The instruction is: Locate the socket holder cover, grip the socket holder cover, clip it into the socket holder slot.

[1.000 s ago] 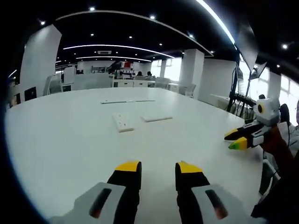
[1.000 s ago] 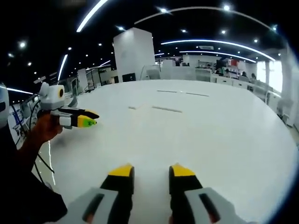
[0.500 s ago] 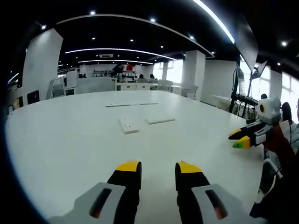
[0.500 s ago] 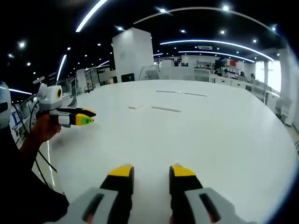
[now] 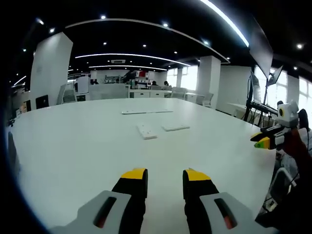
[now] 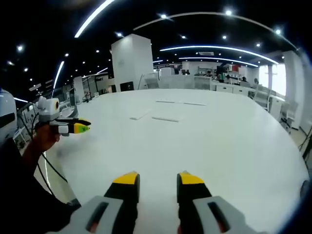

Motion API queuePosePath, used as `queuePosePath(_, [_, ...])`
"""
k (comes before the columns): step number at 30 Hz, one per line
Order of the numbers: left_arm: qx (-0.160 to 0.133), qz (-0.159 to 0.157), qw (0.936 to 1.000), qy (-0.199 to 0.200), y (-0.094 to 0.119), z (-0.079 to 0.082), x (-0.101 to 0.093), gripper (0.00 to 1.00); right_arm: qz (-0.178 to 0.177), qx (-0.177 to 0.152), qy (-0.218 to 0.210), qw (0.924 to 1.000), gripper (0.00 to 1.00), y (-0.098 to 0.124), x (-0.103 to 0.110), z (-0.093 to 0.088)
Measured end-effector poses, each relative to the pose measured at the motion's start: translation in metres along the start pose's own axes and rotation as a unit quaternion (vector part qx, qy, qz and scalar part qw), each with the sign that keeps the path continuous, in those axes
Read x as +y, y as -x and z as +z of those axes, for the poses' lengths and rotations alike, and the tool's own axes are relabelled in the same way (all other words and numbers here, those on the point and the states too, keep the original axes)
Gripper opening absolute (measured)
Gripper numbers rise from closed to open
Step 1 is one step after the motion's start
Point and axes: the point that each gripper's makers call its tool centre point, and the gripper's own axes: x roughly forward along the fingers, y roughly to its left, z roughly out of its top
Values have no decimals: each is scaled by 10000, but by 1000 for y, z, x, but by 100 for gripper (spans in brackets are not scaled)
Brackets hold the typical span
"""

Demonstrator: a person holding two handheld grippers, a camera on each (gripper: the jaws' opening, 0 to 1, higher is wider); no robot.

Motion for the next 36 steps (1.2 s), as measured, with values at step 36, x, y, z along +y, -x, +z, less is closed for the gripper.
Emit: queuePosePath(36, [-208, 546, 9977, 330, 58, 14, 2, 30, -191, -42, -184, 9996, 33, 49, 8, 2])
